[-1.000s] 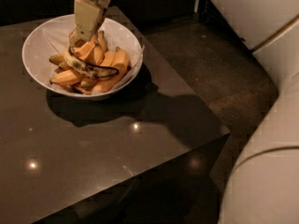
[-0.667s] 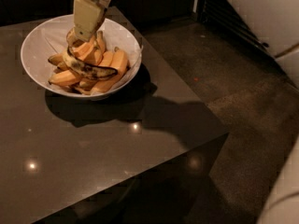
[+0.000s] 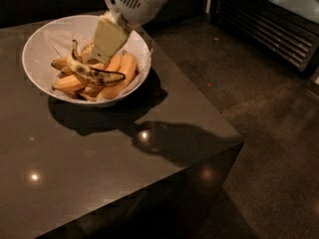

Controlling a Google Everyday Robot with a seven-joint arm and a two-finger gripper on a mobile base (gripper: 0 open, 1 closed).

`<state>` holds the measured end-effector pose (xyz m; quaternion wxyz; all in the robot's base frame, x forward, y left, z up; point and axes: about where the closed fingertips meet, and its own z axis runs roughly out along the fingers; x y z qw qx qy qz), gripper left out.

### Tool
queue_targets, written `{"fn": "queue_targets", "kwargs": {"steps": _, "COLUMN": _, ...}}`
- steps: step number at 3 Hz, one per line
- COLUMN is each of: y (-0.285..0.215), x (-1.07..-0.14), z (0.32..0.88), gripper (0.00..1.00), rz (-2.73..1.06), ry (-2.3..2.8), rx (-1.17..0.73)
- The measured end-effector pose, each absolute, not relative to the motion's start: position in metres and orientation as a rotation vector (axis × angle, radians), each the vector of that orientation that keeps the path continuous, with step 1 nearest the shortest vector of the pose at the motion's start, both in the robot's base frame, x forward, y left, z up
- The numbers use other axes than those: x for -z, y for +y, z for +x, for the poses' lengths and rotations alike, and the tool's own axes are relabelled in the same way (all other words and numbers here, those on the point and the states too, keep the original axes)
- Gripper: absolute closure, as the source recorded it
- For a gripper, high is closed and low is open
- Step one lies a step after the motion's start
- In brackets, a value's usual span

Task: Pick banana from white bowl

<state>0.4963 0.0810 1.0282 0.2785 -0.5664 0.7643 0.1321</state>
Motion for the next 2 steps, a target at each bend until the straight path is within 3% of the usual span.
{"fn": "queue_targets", "kwargs": {"steps": 2, "y": 0.0578, "x": -1.0078, "z": 0.4777, "gripper": 1.0, "rz": -1.429, "ry": 2.074, "rx": -0.392}}
